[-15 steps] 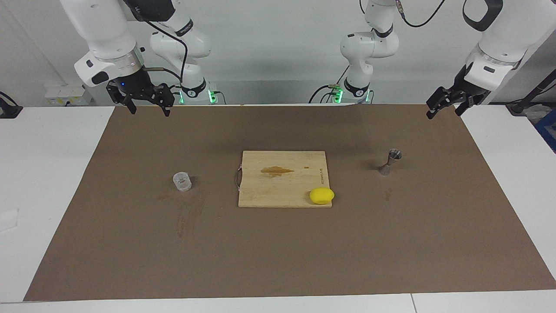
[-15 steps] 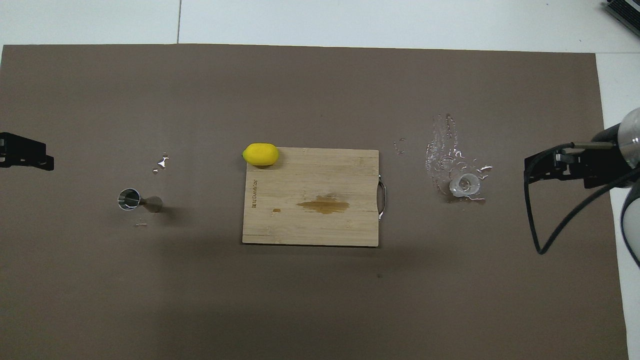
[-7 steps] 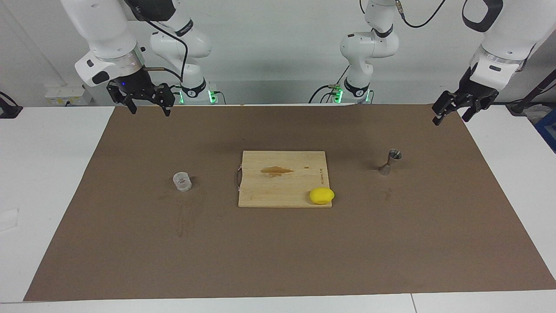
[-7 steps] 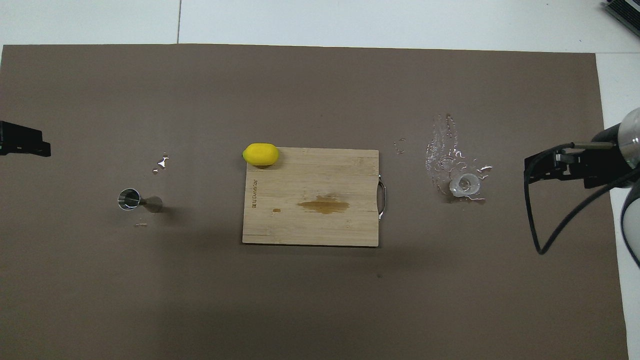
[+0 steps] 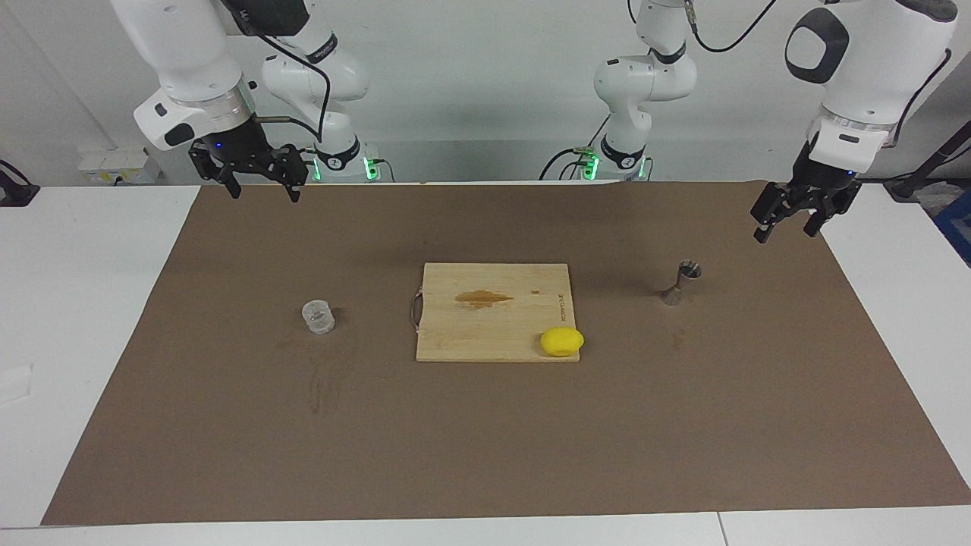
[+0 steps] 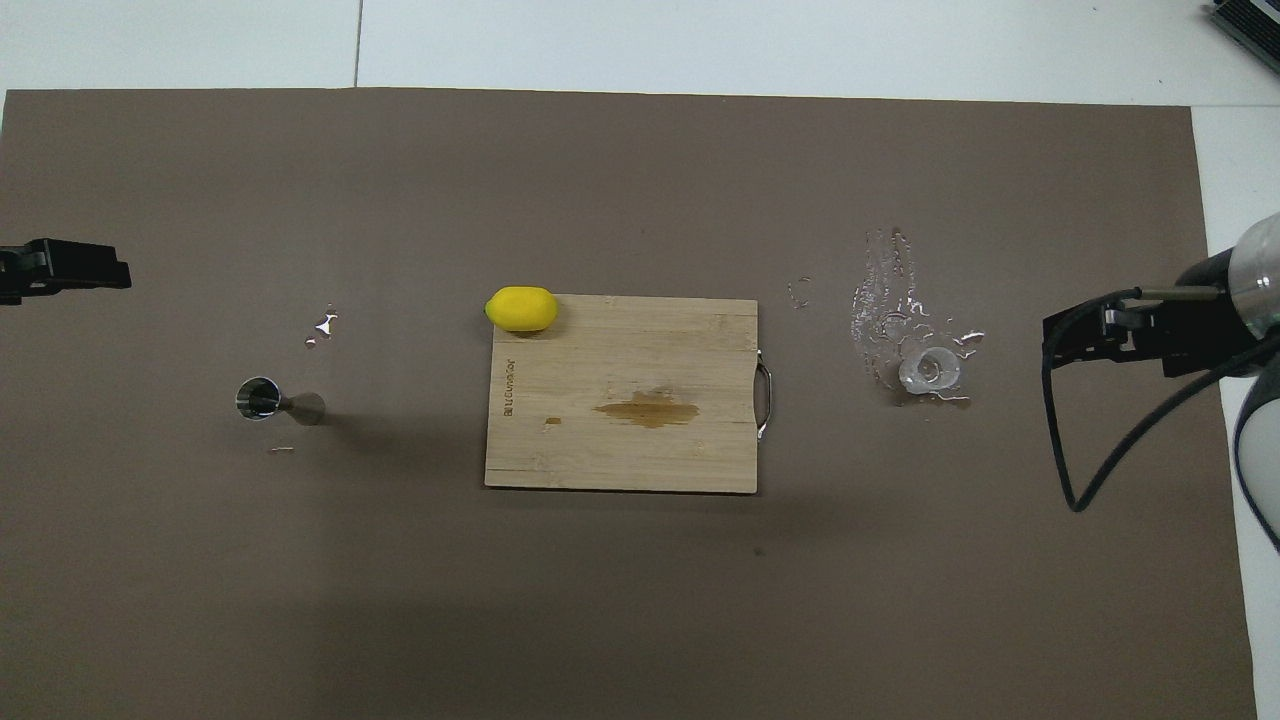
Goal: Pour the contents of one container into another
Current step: 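Reach the left gripper toward the small metal cup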
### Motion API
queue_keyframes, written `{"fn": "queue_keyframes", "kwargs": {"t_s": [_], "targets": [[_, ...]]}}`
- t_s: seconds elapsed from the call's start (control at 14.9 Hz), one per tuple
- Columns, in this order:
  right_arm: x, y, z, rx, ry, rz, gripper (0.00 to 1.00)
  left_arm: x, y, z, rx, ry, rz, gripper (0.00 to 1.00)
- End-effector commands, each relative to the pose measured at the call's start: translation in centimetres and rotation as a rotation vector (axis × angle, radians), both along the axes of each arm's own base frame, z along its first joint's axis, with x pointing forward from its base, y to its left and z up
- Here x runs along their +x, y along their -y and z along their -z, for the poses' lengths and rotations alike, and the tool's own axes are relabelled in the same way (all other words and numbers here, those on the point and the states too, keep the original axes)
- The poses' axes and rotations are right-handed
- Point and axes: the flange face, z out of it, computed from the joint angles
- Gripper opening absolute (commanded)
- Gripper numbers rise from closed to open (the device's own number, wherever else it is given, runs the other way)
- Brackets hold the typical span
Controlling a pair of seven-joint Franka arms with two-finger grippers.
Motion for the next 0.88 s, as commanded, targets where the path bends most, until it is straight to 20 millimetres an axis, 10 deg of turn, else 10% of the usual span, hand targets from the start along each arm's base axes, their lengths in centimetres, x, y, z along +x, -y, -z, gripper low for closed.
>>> {"fn": "queue_keyframes", "kwargs": {"t_s": [0.0, 0.81], "targets": [[-0.8, 0.1, 0.1, 0.018, 0.008, -0.013, 1.00, -0.6, 0.1, 1.0, 0.013, 0.061, -0.008, 1.00], [-1.3, -0.3, 0.5, 0.015, -0.003, -0.016, 1.00, 2.4, 3.2, 10.4, 0.008, 0.136, 0.007, 1.00]]}}
